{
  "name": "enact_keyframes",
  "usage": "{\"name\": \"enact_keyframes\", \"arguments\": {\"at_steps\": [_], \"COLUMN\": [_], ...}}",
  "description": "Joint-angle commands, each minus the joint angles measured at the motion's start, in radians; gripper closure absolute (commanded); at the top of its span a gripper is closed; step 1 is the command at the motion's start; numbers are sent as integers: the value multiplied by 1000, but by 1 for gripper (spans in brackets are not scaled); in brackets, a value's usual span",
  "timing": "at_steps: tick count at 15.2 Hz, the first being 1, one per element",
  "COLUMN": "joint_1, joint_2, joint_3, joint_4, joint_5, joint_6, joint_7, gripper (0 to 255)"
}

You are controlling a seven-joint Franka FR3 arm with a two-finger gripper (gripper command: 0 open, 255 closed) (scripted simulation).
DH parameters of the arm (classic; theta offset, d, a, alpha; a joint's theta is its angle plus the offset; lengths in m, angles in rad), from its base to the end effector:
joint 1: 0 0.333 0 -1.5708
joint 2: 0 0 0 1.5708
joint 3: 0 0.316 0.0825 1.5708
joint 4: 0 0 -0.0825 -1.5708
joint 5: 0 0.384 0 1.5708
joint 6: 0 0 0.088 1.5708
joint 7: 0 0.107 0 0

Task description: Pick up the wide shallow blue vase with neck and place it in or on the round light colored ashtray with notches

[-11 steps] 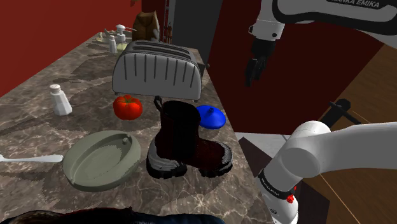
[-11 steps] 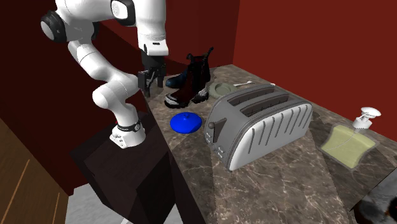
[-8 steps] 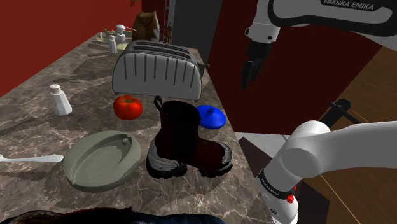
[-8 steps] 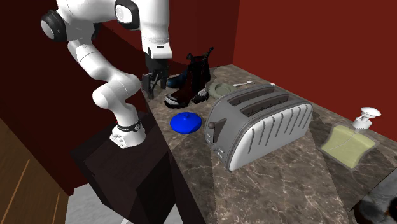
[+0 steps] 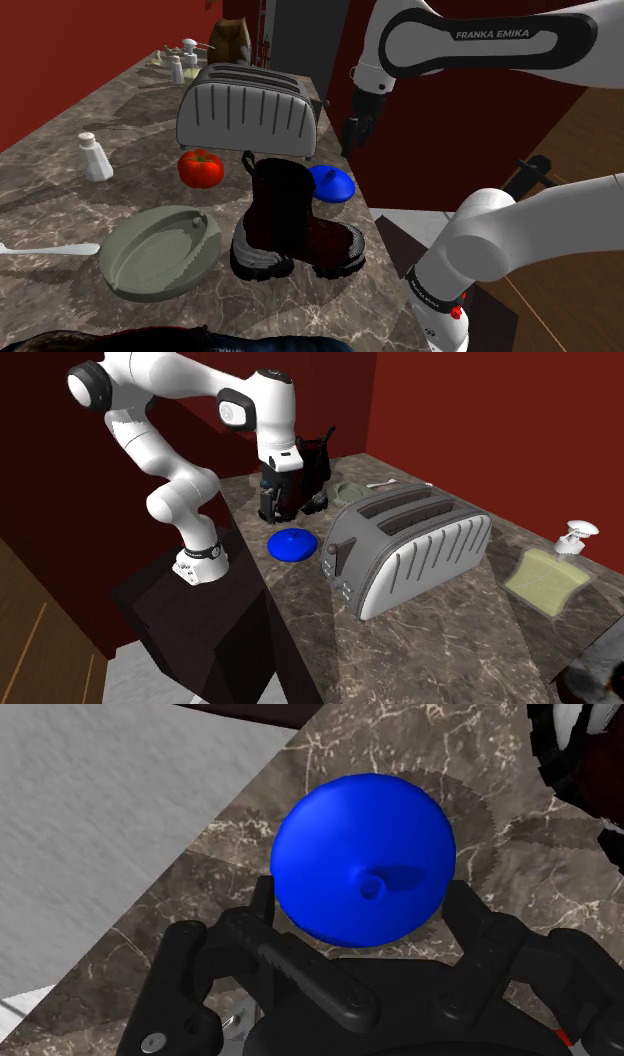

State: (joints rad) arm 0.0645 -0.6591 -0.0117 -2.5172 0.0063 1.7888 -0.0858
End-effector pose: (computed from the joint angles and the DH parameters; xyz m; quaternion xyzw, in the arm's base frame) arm 0.3432 0.0184 0.4908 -0.9969 -0.0698 0.0346 0.0072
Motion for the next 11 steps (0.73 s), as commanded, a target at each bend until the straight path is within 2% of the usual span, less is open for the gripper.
{"name": "enact_keyframes", "arguments": {"at_steps": [1,2,11], "joint_1": [17,26,29], "joint_2": [39,63,91], "joint_3": [14,21,25], "joint_4": [-23,-28,-115], "joint_5": [24,35,41], "joint_6": [78,114,229], "joint_7": [12,18,17], "gripper": [0,0,0]}}
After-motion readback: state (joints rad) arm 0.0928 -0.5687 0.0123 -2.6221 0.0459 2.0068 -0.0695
